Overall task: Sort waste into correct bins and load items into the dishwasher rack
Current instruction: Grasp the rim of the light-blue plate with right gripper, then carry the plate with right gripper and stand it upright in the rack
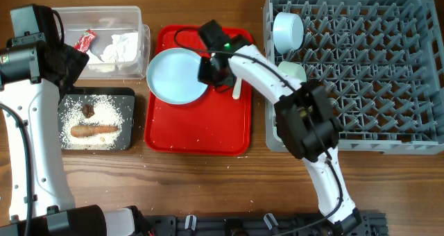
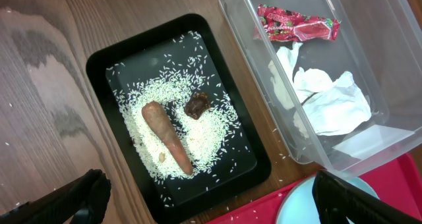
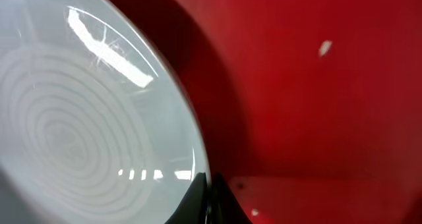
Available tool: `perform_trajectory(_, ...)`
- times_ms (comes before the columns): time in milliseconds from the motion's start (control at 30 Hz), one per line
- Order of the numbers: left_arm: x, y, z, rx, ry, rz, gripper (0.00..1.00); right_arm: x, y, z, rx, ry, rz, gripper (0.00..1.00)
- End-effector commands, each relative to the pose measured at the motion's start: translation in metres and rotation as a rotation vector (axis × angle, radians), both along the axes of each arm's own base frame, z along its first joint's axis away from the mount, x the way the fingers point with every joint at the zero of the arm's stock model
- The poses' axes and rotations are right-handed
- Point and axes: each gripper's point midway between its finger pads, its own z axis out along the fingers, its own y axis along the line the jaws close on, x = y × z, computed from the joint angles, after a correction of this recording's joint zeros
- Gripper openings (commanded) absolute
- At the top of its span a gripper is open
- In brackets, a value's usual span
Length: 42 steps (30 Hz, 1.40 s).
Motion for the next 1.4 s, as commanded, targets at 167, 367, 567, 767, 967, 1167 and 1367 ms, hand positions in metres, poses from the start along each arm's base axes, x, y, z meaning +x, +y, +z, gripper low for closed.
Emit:
perform_trajectory(167, 0.002, -0.001, 0.004, 0.006, -0.005, -0.016, 1.0, 0.039, -0.062, 0.171, 0.021, -0.436, 0.296, 0.04)
perform_trajectory(367, 0.002, -0.001, 0.004, 0.006, -0.005, -0.016, 1.0, 0.013, -0.216, 0.337, -0.601, -0.816, -0.048, 0.04)
perform_trajectory(567, 0.002, -0.001, 0.004, 0.006, -0.005, -0.016, 1.0, -0.014, -0.327, 0.375, -1.213, -0.737, -0.234, 0.04)
perform_trajectory(767, 0.001, -0.001, 0.004, 0.006, -0.005, -0.016, 1.0, 0.029, -0.372, 0.32, -1.327, -0.558, -0.215, 0.04)
perform_trajectory(967, 0.001, -0.001, 0.004, 0.006, -0.005, -0.016, 1.0, 0.068, -0.37, 0.241, -1.33, -0.416, -0.05, 0.04)
perform_trajectory(1167, 0.002, -0.001, 0.004, 0.006, -0.005, -0.016, 1.0, 0.084, -0.343, 0.193, -1.138, -0.395, 0.106, 0.11)
perform_trajectory(1367, 0.002, -0.001, 0.004, 0.006, -0.005, -0.016, 1.0, 0.055, -0.32, 0.202, -0.871, -0.398, -0.033, 1.0)
